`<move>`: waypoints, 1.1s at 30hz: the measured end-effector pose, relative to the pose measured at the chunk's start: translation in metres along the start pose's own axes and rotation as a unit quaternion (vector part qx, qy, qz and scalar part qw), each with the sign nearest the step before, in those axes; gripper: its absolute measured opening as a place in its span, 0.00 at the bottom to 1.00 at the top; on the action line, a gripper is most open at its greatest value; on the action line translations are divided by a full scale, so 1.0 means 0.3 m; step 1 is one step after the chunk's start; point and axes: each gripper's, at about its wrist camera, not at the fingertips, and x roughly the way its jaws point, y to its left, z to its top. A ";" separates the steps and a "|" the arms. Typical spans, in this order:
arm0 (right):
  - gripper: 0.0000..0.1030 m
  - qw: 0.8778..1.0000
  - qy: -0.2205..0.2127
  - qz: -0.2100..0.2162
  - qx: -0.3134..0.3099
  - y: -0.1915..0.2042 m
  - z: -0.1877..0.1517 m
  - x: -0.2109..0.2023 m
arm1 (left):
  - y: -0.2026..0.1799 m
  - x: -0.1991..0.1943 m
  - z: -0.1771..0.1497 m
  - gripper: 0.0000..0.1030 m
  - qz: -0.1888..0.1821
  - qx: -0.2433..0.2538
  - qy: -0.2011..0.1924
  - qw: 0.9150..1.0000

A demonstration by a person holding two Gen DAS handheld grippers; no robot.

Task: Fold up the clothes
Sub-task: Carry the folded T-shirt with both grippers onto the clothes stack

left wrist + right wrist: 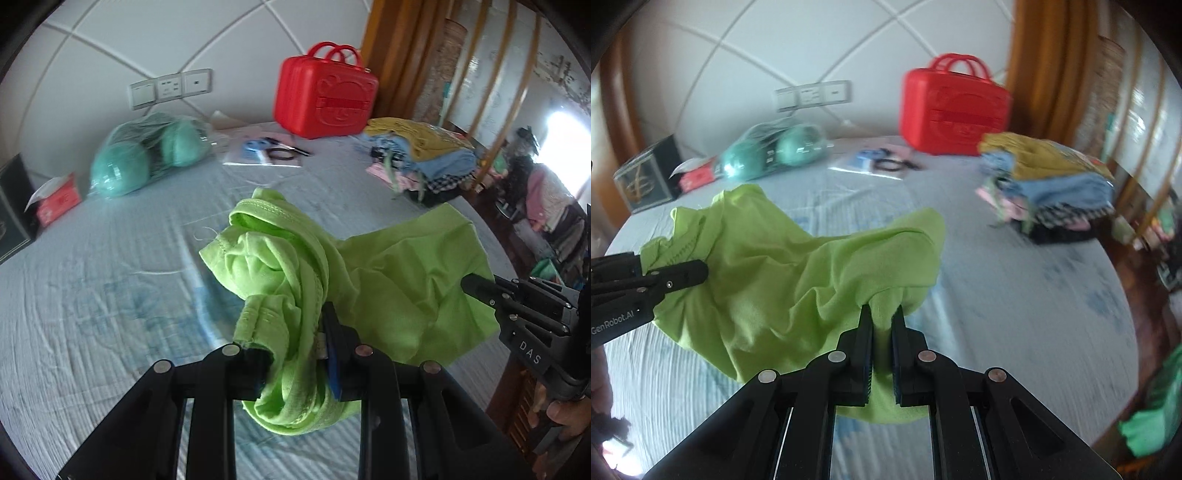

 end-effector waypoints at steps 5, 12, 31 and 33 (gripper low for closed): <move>0.08 1.000 -0.006 -0.013 0.023 -0.155 -0.002 -0.017 | -0.153 0.058 0.074 0.24 -0.015 0.017 -0.004 1.000; 0.08 0.999 -0.025 0.008 0.032 -0.478 0.053 0.055 | -0.426 0.227 0.252 0.24 0.010 0.002 -0.022 1.000; 0.08 0.991 -0.112 0.066 -0.018 -1.359 0.670 0.376 | -0.978 0.635 1.057 0.24 0.081 -0.031 -0.094 0.992; 0.08 0.991 -0.112 0.068 -0.013 -1.416 0.716 0.431 | -0.966 0.699 1.098 0.24 0.084 -0.043 -0.085 0.992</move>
